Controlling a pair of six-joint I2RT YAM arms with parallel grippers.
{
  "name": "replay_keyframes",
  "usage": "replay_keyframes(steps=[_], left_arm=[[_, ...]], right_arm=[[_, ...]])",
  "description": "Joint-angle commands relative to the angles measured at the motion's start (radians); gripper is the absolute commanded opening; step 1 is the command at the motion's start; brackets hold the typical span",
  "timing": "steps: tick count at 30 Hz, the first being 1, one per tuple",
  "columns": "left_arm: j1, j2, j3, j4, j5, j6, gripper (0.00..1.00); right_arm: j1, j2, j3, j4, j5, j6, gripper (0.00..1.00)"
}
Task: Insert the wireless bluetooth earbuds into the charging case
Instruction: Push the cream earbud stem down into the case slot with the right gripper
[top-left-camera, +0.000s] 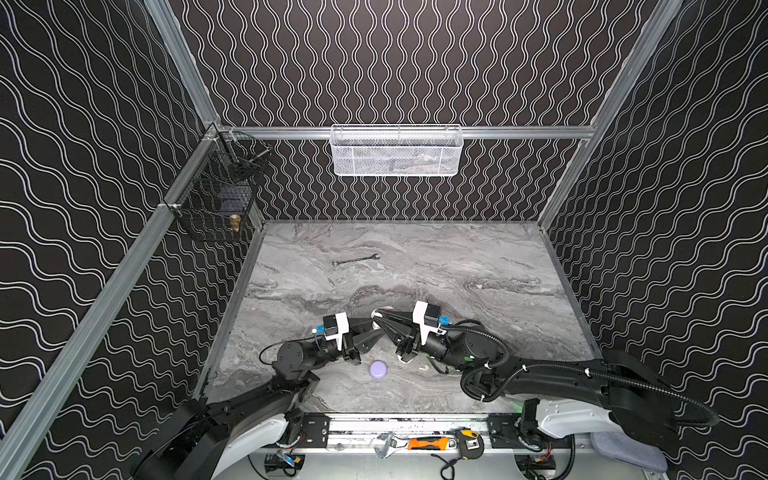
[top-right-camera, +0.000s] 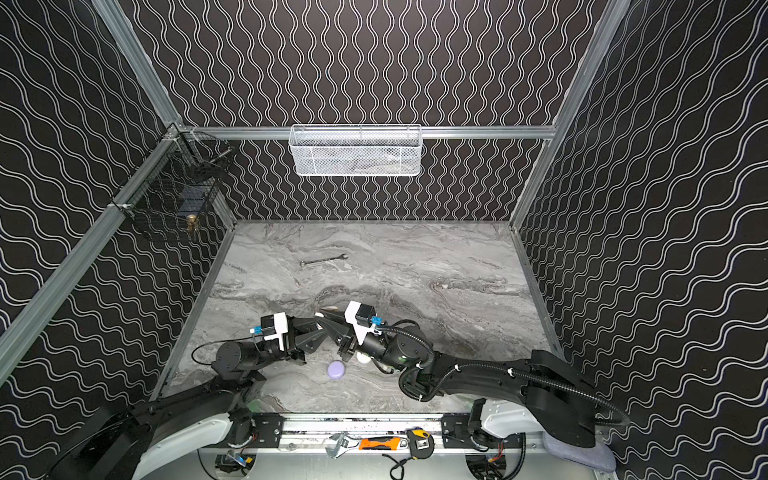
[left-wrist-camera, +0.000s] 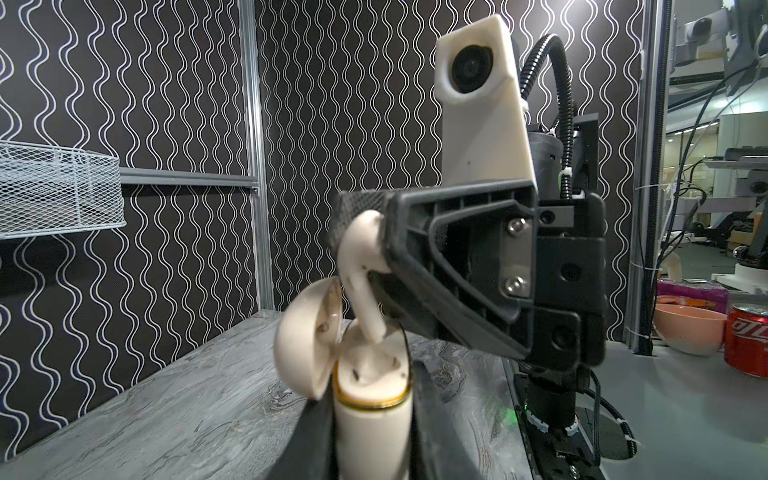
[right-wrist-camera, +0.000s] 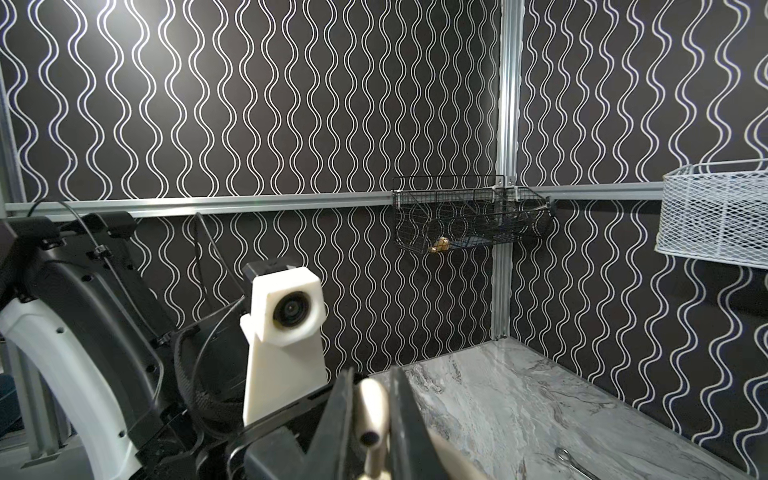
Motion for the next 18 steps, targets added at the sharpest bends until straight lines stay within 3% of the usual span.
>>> replay_keyframes(steps=[1,18], left_arm=[[0.001,-0.013,0.002,0.028,-0.006,0.000,0.00],[0.000,-0.092,0.004,-0.093,-0.069,0.021,0.00]], right_arm=[[0.002,0.010,-0.008,0.039,0.035,-0.017,0.00],[0.009,0.094,-0.035,0.147,0.061,-0.012,0.00]])
